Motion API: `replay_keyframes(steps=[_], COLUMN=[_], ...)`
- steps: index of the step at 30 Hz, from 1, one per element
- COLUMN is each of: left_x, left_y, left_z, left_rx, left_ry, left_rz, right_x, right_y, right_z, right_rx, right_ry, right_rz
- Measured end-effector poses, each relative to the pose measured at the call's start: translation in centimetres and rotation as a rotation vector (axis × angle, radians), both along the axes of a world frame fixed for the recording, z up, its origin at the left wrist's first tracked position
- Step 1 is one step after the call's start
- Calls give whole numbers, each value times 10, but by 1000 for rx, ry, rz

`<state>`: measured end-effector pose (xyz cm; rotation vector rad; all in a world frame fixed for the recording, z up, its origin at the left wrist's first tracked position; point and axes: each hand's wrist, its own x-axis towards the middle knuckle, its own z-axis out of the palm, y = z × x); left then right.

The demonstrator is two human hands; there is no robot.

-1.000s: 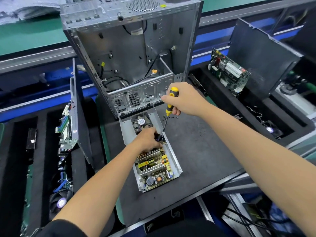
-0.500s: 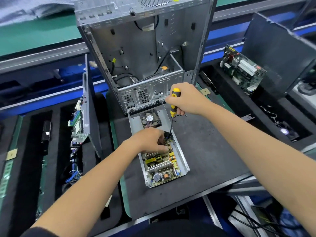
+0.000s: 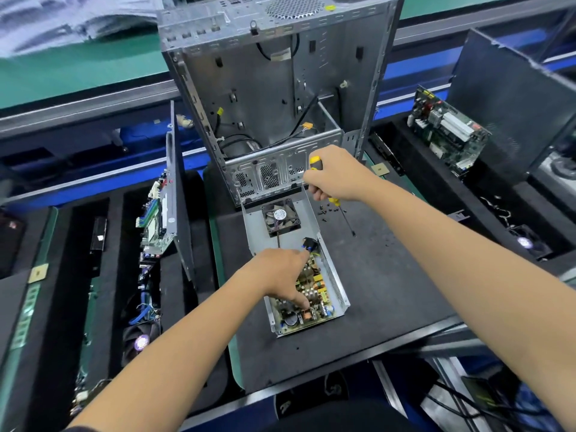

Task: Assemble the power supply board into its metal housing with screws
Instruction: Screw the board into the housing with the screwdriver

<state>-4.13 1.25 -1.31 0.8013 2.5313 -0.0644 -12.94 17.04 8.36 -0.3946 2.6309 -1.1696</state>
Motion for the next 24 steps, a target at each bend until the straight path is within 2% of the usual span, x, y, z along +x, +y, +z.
replay_keyframes(steps=[6,13,24], left_x=[6,8,4], left_y=[-5,-2,-10], left_z=[-5,-7,-5], left_rx=[-23,-5,-26], left_ry=[47,97,81], left_rz=[-14,-8,-20], right_x=[8,27,32], right_y=[-1,-7,-18], right_z=[-26,-56,-53], right_rx=[300,622,646], right_ry=[-49,-146,-186], right_rz=[189,251,186])
